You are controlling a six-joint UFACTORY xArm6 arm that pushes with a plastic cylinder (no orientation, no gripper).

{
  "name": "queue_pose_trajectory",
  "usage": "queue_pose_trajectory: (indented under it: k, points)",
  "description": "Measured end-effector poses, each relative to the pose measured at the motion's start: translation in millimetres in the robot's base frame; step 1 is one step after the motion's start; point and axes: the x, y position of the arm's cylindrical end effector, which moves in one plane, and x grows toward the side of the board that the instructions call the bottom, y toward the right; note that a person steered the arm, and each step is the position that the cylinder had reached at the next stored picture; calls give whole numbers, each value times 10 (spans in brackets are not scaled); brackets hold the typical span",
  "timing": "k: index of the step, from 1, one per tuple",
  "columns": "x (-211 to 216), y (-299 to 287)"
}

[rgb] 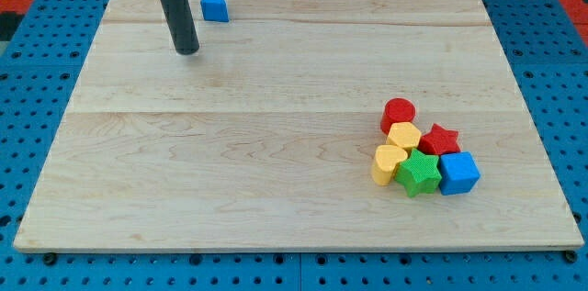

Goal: Slide blue triangle towards a group of blocks

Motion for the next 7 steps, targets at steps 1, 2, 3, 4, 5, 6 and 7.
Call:
queue_pose_trajectory:
  k: [1,2,3,4,5,6,7]
  points:
    - [-409,-155]
    - [-598,-739]
    - [-1088,-779]
    - [-1258,-514]
    - [-1147,-107]
    - [-992,565]
    - [-526,423]
